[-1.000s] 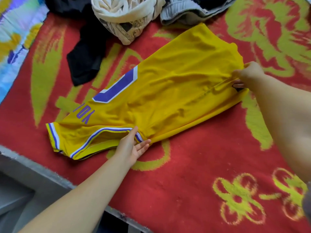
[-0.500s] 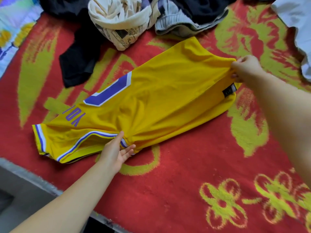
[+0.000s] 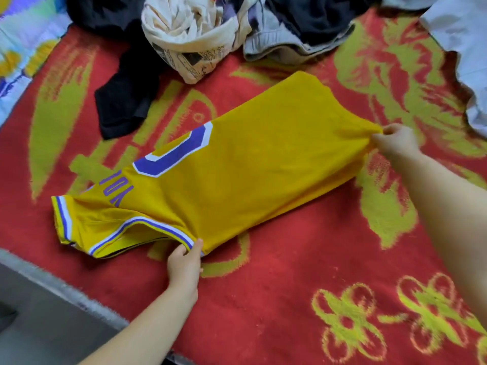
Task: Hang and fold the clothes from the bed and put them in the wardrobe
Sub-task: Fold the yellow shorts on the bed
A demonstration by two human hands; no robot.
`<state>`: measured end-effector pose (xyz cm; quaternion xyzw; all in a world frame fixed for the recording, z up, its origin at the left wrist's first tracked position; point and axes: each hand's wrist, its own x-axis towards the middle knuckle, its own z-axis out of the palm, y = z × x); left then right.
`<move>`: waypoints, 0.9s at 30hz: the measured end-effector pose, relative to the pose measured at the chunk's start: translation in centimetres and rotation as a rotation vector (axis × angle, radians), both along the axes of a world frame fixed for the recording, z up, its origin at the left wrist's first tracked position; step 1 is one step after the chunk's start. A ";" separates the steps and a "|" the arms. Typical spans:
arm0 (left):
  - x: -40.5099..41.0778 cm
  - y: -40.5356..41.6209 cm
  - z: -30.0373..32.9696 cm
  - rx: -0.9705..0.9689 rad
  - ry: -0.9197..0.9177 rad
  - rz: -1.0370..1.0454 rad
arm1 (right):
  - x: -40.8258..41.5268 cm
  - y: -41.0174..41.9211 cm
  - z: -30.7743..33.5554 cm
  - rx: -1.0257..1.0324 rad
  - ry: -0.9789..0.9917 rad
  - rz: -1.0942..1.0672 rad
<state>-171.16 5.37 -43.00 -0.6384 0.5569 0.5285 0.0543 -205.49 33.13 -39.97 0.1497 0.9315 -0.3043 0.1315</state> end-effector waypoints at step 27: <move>3.2 -9.3 1.3 -0.371 -0.040 -0.593 | 17.3 -11.3 -1.7 0.270 0.100 0.519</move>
